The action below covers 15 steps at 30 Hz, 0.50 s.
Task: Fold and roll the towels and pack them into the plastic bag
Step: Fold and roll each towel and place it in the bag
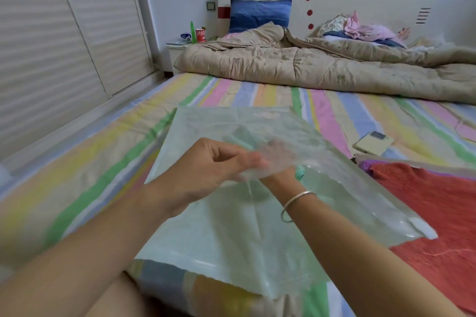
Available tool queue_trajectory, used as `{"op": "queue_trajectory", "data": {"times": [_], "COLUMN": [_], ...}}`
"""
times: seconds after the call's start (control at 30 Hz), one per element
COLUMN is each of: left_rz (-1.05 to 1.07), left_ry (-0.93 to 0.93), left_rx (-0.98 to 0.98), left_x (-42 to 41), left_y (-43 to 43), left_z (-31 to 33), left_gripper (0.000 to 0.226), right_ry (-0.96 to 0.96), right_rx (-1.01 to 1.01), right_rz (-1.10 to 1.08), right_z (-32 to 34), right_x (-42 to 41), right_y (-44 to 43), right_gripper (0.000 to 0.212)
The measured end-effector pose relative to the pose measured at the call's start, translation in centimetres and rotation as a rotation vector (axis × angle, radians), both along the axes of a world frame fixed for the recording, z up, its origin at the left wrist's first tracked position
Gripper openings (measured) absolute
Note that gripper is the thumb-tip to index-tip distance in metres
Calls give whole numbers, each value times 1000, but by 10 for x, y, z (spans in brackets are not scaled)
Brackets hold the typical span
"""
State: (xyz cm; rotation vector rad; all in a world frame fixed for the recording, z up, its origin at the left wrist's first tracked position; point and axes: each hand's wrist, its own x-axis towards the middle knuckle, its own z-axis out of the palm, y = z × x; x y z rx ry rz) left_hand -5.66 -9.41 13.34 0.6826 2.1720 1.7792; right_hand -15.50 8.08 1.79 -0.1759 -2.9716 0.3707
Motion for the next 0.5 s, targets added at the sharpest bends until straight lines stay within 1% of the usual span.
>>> {"op": "queue_trajectory", "data": {"times": [0.03,0.07,0.13,0.2,0.27,0.37,0.4,0.5], "left_rz": [3,49,271,541,713,806,809,777], "left_ry": [-56,-87,-33,97,141,51,39,-1], "left_rx": [-2,-4,-71,-280,-533,-760,-820,-951], "left_x": [-5,-14,-50,-103,-159,-219,-234,-269], "left_y": [-4,-8,-16,-25,-33,-33,-30,-19], "left_z": [2,1,-9,-31,-61,-105,-116,-144], "left_gripper": [32,32,31,31,35,43,45,56], "right_ry": [68,124,133,70,0,-89,-87,2], "right_rx": [46,127,185,179,120,-2,-11,12], "right_rz": [18,24,32,65,78,94,100,117], "right_z": [-1,-1,2,-1,-5,-9,-11,-22], "right_x": [-7,-11,-15,-21,-27,-39,-44,-64], "right_y": [1,2,2,2,0,-12,-17,-26], "right_gripper": [21,24,26,28,32,33,33,34]}}
